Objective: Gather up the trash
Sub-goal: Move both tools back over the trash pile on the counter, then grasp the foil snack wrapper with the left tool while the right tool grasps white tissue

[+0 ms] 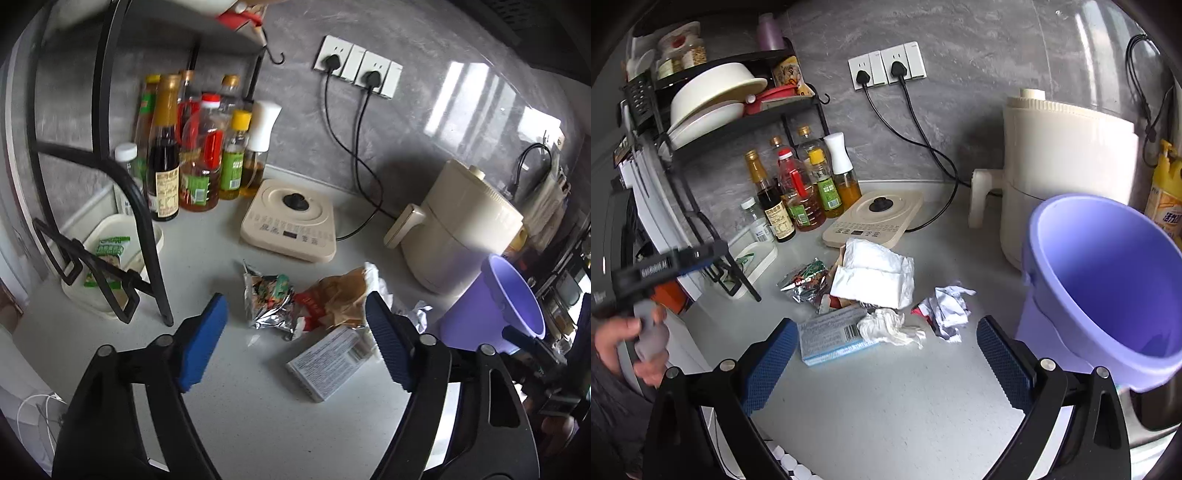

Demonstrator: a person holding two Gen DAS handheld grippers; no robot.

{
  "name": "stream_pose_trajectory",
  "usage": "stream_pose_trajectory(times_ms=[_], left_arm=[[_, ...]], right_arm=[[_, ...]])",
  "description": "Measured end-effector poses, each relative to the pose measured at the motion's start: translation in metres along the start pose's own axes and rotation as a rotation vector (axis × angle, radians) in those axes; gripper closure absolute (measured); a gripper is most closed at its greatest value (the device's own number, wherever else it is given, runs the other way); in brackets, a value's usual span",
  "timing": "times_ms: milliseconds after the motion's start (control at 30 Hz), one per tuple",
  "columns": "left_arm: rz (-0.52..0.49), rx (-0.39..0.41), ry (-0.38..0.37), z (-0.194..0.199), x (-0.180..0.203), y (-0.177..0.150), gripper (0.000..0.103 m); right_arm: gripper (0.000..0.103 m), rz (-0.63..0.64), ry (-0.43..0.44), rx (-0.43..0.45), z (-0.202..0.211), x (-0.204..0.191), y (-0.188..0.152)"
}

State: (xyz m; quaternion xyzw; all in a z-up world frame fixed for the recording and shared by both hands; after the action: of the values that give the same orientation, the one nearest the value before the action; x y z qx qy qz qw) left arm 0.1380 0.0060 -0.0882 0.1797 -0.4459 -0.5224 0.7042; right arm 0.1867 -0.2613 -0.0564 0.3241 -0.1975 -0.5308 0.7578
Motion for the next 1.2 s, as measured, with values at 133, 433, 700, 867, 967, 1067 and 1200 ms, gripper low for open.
stream_pose_trajectory(times_ms=[133, 433, 700, 867, 967, 1067, 1200], left_arm=[[0.029, -0.017, -0.020, -0.009, -0.014, -0.004, 0.031], [0.004, -0.085, -0.030, -0.046, -0.034, -0.015, 0.036], [-0.096, -0.099, -0.030, -0.082, -0.037, -0.023, 0.037], [-0.098, -0.128, -0.007, -0.112, -0.038, -0.027, 0.036], [-0.022, -0.138, 0.053, -0.127, -0.046, -0.028, 0.036], [0.021, -0.156, 0.086, -0.138, -0.051, -0.031, 0.036], [0.058, -0.178, 0.050, -0.149, -0.059, -0.037, 0.059]], right_arm=[[0.009, 0.023, -0.015, -0.003, -0.014, -0.013, 0.013], [0.009, 0.103, -0.010, -0.028, -0.037, -0.040, 0.027], [0.009, 0.128, -0.034, -0.083, -0.055, -0.045, 0.019], [0.009, 0.099, -0.076, -0.094, -0.069, -0.039, 0.021], [0.009, 0.059, -0.077, -0.114, -0.077, -0.036, 0.023], [0.009, 0.061, -0.061, -0.134, -0.085, -0.043, 0.027], [0.008, 0.141, -0.032, -0.187, -0.103, -0.065, 0.027]])
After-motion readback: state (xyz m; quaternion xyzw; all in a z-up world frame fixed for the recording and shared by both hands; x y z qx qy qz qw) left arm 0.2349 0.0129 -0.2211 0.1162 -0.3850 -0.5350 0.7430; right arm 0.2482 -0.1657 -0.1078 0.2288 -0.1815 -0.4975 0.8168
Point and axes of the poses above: each gripper's, at about its wrist camera, not at the fingertips, and z roughly against the way its jaws point, x to its right, y to its top, the point moved 2 cm from there along -z, roughly the way its jaws point, and after that the axes turned 13 degrees about -y, right-handed, at the moved point
